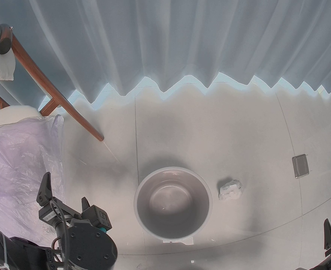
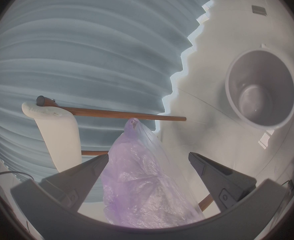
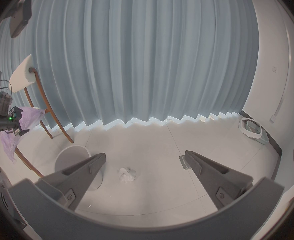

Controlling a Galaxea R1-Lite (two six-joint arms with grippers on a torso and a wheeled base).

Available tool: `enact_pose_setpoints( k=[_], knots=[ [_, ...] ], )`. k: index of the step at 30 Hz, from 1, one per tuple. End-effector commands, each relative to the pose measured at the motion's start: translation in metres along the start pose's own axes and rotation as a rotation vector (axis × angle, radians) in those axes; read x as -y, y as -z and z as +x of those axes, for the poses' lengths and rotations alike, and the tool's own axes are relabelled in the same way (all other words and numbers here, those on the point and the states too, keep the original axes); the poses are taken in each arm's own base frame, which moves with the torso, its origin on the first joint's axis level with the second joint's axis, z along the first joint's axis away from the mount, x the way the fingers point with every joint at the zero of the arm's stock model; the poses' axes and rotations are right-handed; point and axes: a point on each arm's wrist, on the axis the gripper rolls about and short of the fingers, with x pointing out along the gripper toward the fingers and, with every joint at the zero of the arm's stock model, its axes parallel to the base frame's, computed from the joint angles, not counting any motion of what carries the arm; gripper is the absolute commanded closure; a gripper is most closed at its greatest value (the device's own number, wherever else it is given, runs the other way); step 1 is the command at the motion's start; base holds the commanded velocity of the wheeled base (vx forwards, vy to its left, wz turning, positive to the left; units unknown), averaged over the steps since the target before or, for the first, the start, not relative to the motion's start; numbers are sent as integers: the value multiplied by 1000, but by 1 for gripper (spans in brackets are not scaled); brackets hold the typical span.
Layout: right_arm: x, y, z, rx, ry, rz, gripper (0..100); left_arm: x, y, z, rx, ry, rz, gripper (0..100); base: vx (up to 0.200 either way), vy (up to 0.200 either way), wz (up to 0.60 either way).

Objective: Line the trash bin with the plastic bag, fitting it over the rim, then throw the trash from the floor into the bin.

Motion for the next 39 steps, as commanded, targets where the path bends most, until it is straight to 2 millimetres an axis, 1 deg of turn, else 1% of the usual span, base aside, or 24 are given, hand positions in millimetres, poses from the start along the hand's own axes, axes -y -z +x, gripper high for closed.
enact_pose_setpoints(
  k=[1,3,4,5,6,8,13,14,16,21,27,33,34,39],
  knots=[
    [0,5,0,-1,0,0,0,13,11,5,-29,-18,70,0,0,0,0],
    [0,5,0,-1,0,0,0,15,13,8,-42,-23,78,0,0,0,0],
    [0,5,0,-1,0,0,0,19,16,13,-65,-33,85,0,0,0,0],
    [0,5,0,-1,0,0,0,19,16,13,-65,-33,85,0,0,0,0],
    [0,5,0,-1,0,0,0,20,16,19,-88,-42,84,0,0,0,0],
    [0,5,0,-1,0,0,0,21,15,22,-101,-47,87,0,0,0,0],
    [0,5,0,-1,0,0,0,29,14,22,-98,-48,88,0,0,0,0],
    [0,5,0,-1,0,0,0,35,13,22,-95,-47,82,0,0,0,0],
    [0,5,0,-1,0,0,0,39,11,22,-95,-47,71,0,0,0,0],
    [0,5,0,-1,0,0,0,48,13,26,-108,-54,73,0,0,0,0],
    [0,5,0,-1,0,0,0,47,14,31,-132,-66,65,0,0,0,0],
    [0,5,0,-1,0,0,0,44,24,34,-150,-73,86,0,0,0,0],
    [0,5,0,-1,0,0,0,41,27,35,-157,-77,83,0,0,0,0],
    [0,5,0,0,0,0,0,38,30,39,-174,-87,57,0,0,0,0]
  ],
)
